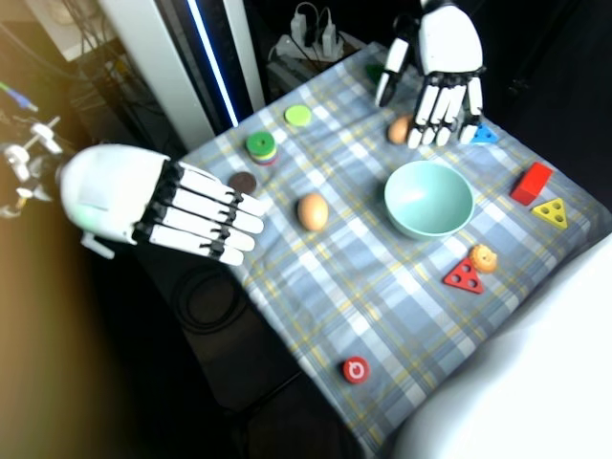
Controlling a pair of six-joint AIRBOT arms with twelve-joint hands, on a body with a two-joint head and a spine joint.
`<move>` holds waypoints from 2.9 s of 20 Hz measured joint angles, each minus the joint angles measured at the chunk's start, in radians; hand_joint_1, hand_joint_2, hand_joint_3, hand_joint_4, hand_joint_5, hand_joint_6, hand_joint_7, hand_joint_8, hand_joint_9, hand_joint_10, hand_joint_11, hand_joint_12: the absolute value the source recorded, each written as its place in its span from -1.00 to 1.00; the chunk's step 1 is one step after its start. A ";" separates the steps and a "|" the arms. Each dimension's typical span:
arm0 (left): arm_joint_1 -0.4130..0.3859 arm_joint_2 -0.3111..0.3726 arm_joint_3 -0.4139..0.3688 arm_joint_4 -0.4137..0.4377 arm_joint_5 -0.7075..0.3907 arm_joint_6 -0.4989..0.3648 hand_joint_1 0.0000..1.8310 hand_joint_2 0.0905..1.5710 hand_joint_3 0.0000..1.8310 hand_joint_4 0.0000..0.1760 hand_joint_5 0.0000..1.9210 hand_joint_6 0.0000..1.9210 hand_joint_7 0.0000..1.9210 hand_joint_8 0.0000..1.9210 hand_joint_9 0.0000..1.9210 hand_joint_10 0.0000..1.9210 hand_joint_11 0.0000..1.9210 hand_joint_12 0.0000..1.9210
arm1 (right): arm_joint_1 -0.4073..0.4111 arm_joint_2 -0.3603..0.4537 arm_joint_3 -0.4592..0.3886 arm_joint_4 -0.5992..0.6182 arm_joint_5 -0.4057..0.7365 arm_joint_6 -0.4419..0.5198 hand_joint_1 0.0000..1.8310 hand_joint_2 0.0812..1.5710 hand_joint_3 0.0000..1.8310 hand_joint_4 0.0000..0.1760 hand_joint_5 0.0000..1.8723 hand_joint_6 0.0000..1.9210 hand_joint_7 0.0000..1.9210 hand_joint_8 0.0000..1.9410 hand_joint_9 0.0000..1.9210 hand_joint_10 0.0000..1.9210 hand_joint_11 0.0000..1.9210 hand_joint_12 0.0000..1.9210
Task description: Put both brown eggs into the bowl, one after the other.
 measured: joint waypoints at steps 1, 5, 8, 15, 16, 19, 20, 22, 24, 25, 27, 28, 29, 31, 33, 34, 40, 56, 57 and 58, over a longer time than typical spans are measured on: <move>0.000 -0.005 0.000 -0.002 0.007 0.003 -0.02 0.20 -1.00 0.35 -0.21 -1.00 -0.03 -1.00 -0.27 -1.00 -1.00 -0.18 | 0.000 0.000 0.000 -0.001 0.002 0.002 -0.26 0.65 -1.00 -1.00 -0.33 -1.00 -0.43 -1.00 -0.43 -1.00 -0.69 -0.25; -0.002 -0.012 0.013 -0.024 0.017 0.002 -0.03 0.21 -1.00 0.37 -0.19 -1.00 0.01 -1.00 -0.24 -0.99 -1.00 -0.13 | -0.002 0.000 0.000 -0.001 0.001 0.003 -0.28 0.65 -1.00 -1.00 -0.33 -1.00 -0.42 -0.99 -0.42 -0.99 -0.69 -0.24; -0.002 -0.019 0.019 -0.031 0.012 0.004 -0.04 0.23 -1.00 0.35 -0.19 -1.00 0.02 -1.00 -0.23 -1.00 -1.00 -0.11 | -0.002 0.000 0.000 0.000 0.001 0.003 -0.26 0.65 -1.00 -1.00 -0.32 -1.00 -0.42 -1.00 -0.42 -1.00 -0.70 -0.23; -0.006 -0.031 0.032 -0.055 0.008 0.002 0.46 0.32 -1.00 -0.01 -0.11 -0.98 0.10 -0.11 -0.12 -0.99 -1.00 -0.01 | -0.007 -0.002 0.000 0.002 0.000 0.007 -0.24 0.65 -1.00 -1.00 -0.32 -1.00 -0.41 -1.00 -0.42 -1.00 -0.70 -0.25; -0.006 -0.034 0.034 -0.056 0.006 0.010 0.39 0.34 -0.99 -1.00 0.03 -0.27 0.08 -0.06 -0.02 -0.96 -0.95 0.03 | -0.007 -0.002 0.000 0.001 0.001 0.007 -0.25 0.65 -1.00 -1.00 -0.32 -1.00 -0.42 -1.00 -0.43 -1.00 -0.70 -0.25; -0.006 -0.038 0.041 -0.076 -0.004 0.009 0.39 0.34 -1.00 -1.00 0.06 -0.09 0.10 -0.06 0.09 -0.87 -0.97 0.22 | -0.014 -0.002 0.000 0.004 0.002 0.009 -0.26 0.65 -1.00 -1.00 -0.33 -1.00 -0.42 -1.00 -0.43 -1.00 -0.71 -0.27; -0.006 -0.043 0.043 -0.080 -0.008 0.009 0.39 0.34 -1.00 -1.00 0.07 -0.11 0.11 -0.08 0.10 -0.84 -0.97 0.24 | -0.014 -0.002 0.000 0.005 -0.001 0.010 -0.26 0.65 -1.00 -1.00 -0.33 -1.00 -0.42 -1.00 -0.44 -1.00 -0.71 -0.27; -0.008 -0.047 0.043 -0.099 -0.018 0.010 0.38 0.35 -1.00 -1.00 0.06 -0.08 0.09 -0.05 0.01 -0.63 -0.95 0.23 | -0.014 -0.002 0.000 0.006 0.000 0.011 -0.27 0.66 -1.00 -1.00 -0.32 -1.00 -0.41 -1.00 -0.43 -1.00 -0.69 -0.28; -0.008 -0.047 0.043 -0.111 -0.024 0.010 0.39 0.32 -1.00 -1.00 0.10 -0.16 0.14 -0.12 0.04 -0.57 -0.89 0.25 | -0.014 -0.002 0.000 0.006 0.000 0.011 -0.27 0.66 -1.00 -1.00 -0.32 -1.00 -0.42 -1.00 -0.43 -1.00 -0.69 -0.29; -0.008 -0.047 0.043 -0.115 -0.028 0.010 0.40 0.30 -1.00 -1.00 0.13 -0.20 0.17 -0.19 0.05 -0.56 -0.88 0.23 | -0.014 -0.002 0.000 0.006 0.001 0.011 -0.28 0.66 -1.00 -1.00 -0.32 -1.00 -0.42 -1.00 -0.43 -1.00 -0.68 -0.29; -0.007 -0.047 0.042 -0.120 -0.038 -0.012 0.40 0.30 -1.00 -1.00 0.14 -0.22 0.19 -0.22 0.07 -0.59 -0.88 0.15 | -0.014 -0.002 0.000 0.008 0.000 0.011 -0.28 0.66 -1.00 -1.00 -0.31 -1.00 -0.41 -1.00 -0.42 -1.00 -0.67 -0.28; -0.002 -0.042 0.036 -0.102 -0.044 -0.073 0.41 0.28 -1.00 -1.00 0.12 -0.32 0.32 -0.33 0.10 -0.65 -0.85 0.13 | -0.014 -0.002 0.000 0.009 0.001 0.011 -0.28 0.66 -1.00 -1.00 -0.31 -1.00 -0.41 -1.00 -0.42 -0.99 -0.67 -0.28; 0.003 -0.032 0.026 -0.075 -0.048 -0.130 0.41 0.28 -1.00 -1.00 0.12 -0.37 0.32 -0.29 0.13 -0.71 -0.86 0.14 | -0.018 -0.002 0.000 0.010 0.002 0.011 -0.28 0.66 -1.00 -1.00 -0.31 -1.00 -0.41 -1.00 -0.42 -1.00 -0.67 -0.29; 0.003 -0.013 0.009 -0.042 -0.074 -0.187 0.40 0.31 -1.00 -1.00 0.11 -0.34 0.23 -0.11 0.11 -0.75 -0.93 0.23 | -0.025 -0.002 0.000 0.013 -0.003 0.011 -0.30 0.66 -1.00 -1.00 -0.31 -1.00 -0.41 -1.00 -0.43 -1.00 -0.68 -0.30; -0.011 0.004 -0.003 -0.016 -0.127 -0.198 0.39 0.31 -1.00 -1.00 0.12 -0.24 0.16 -0.11 0.16 -0.69 -0.89 0.22 | -0.025 -0.002 0.000 0.013 -0.003 0.011 -0.29 0.66 -1.00 -1.00 -0.32 -1.00 -0.41 -1.00 -0.43 -1.00 -0.67 -0.31; -0.029 0.006 -0.003 -0.009 -0.148 -0.197 0.39 0.33 -1.00 -1.00 0.10 -0.16 0.13 -0.09 0.12 -0.60 -0.90 0.23 | -0.025 -0.002 0.000 0.016 -0.003 0.012 -0.30 0.66 -1.00 -1.00 -0.31 -1.00 -0.41 -1.00 -0.43 -1.00 -0.68 -0.32; -0.250 -0.098 0.161 0.020 -0.084 -0.198 0.41 0.26 -1.00 -1.00 0.19 -0.47 0.32 -0.30 0.14 -0.87 -0.82 0.10 | -0.025 -0.014 0.003 0.016 -0.002 0.012 -0.24 0.66 -1.00 -1.00 -0.31 -1.00 -0.42 -1.00 -0.44 -1.00 -0.67 -0.34; -0.343 -0.293 0.352 -0.128 0.151 0.069 0.36 0.38 -1.00 -1.00 -0.01 -0.10 0.08 0.09 -0.30 -0.19 -0.96 0.21 | -0.025 -0.032 0.020 0.010 -0.010 0.013 -0.24 0.65 -1.00 -1.00 -0.30 -1.00 -0.39 -1.00 -0.38 -1.00 -0.57 -0.43; -0.346 -0.294 0.354 -0.129 0.149 0.069 0.37 0.40 -1.00 -1.00 0.02 -0.25 0.01 0.30 -0.34 -0.05 -1.00 0.29 | -0.025 -0.032 0.020 0.008 -0.008 0.013 -0.21 0.65 -1.00 -1.00 -0.30 -1.00 -0.40 -1.00 -0.39 -1.00 -0.57 -0.43; -0.346 -0.298 0.354 -0.129 0.150 0.069 0.37 0.40 -1.00 -1.00 0.02 -0.25 0.01 0.30 -0.34 -0.05 -1.00 0.29 | -0.025 -0.032 0.020 0.008 -0.008 0.013 -0.21 0.65 -1.00 -1.00 -0.30 -1.00 -0.40 -1.00 -0.39 -1.00 -0.57 -0.43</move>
